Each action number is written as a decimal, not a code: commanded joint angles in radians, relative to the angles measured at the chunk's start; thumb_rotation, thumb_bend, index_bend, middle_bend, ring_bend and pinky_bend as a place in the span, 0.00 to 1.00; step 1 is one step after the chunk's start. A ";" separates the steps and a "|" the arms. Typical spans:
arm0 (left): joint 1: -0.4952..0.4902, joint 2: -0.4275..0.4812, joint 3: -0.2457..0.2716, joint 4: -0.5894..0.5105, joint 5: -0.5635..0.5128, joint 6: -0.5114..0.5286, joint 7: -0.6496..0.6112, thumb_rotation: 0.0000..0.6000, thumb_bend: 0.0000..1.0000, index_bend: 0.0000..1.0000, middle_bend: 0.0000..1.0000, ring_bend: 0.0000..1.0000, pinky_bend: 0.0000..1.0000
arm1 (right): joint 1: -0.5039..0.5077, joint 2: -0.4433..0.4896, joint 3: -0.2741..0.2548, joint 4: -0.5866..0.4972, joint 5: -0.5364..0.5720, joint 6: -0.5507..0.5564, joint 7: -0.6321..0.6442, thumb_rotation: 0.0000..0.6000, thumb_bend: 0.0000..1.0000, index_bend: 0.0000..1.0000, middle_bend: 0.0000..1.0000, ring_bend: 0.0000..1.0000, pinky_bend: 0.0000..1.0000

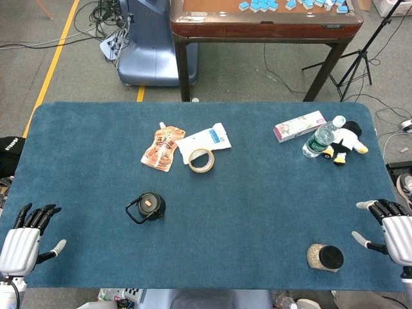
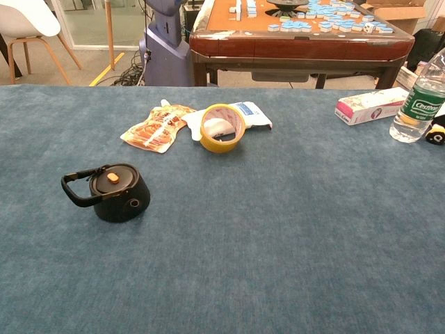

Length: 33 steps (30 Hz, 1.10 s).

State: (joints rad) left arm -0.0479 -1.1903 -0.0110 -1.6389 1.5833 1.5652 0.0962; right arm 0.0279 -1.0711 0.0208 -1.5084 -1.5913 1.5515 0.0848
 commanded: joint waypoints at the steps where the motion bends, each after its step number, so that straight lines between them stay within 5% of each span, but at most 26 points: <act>1: 0.000 0.000 0.001 0.003 0.000 -0.001 -0.001 1.00 0.19 0.21 0.18 0.19 0.04 | -0.001 0.000 0.000 -0.002 0.001 0.000 -0.002 1.00 0.17 0.33 0.37 0.26 0.28; 17: -0.058 0.034 0.002 0.070 0.104 -0.014 -0.121 1.00 0.19 0.21 0.18 0.19 0.04 | -0.004 0.029 0.042 -0.051 0.004 0.060 -0.050 1.00 0.17 0.33 0.37 0.26 0.28; 33: -0.307 0.089 0.031 0.078 0.306 -0.242 -0.176 1.00 0.19 0.21 0.18 0.19 0.04 | 0.017 0.053 0.060 -0.107 0.030 0.025 -0.100 1.00 0.17 0.33 0.37 0.26 0.28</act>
State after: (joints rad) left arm -0.3256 -1.1060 0.0129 -1.5519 1.8682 1.3540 -0.0915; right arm 0.0451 -1.0186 0.0805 -1.6147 -1.5616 1.5774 -0.0148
